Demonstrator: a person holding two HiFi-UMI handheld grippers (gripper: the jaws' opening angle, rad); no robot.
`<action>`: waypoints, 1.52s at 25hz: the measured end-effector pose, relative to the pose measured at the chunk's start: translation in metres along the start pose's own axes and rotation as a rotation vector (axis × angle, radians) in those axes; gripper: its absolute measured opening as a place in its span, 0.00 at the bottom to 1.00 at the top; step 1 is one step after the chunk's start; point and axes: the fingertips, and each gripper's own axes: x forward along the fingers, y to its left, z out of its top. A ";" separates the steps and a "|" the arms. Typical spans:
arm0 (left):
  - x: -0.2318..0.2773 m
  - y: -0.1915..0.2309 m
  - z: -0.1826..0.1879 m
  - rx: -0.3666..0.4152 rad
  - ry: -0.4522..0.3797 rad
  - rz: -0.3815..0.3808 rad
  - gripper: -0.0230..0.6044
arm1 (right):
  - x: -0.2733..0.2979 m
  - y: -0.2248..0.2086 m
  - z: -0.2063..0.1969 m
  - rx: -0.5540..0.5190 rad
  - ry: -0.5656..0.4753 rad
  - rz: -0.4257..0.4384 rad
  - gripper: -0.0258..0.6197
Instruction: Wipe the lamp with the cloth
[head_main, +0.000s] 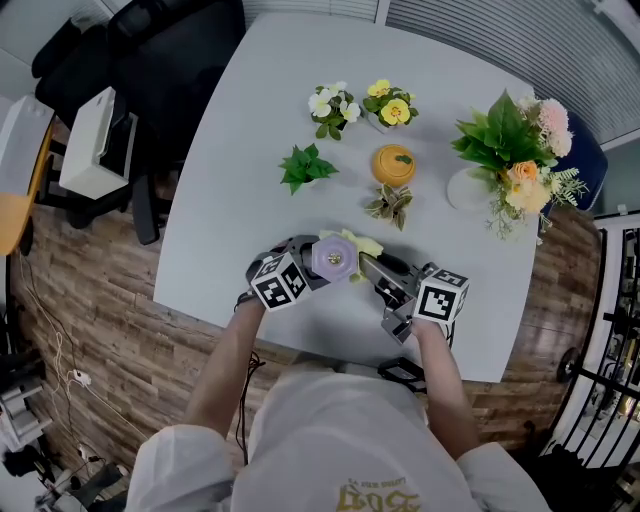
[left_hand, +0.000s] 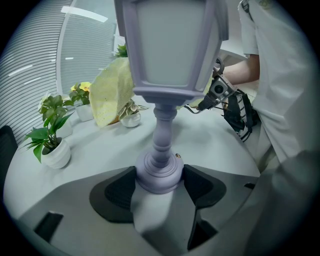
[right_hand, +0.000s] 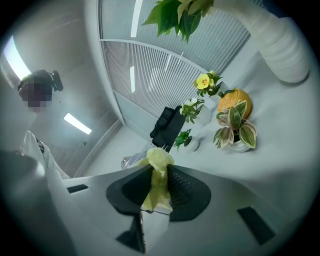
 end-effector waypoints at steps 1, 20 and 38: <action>0.000 0.000 0.000 0.000 0.000 0.000 0.52 | 0.000 -0.002 -0.001 -0.002 0.006 -0.007 0.19; 0.000 0.000 0.000 -0.002 0.003 0.000 0.52 | 0.003 -0.011 -0.011 -0.011 0.047 -0.045 0.19; 0.001 0.000 0.000 -0.006 0.005 -0.001 0.52 | -0.011 0.007 -0.019 0.003 0.039 -0.006 0.19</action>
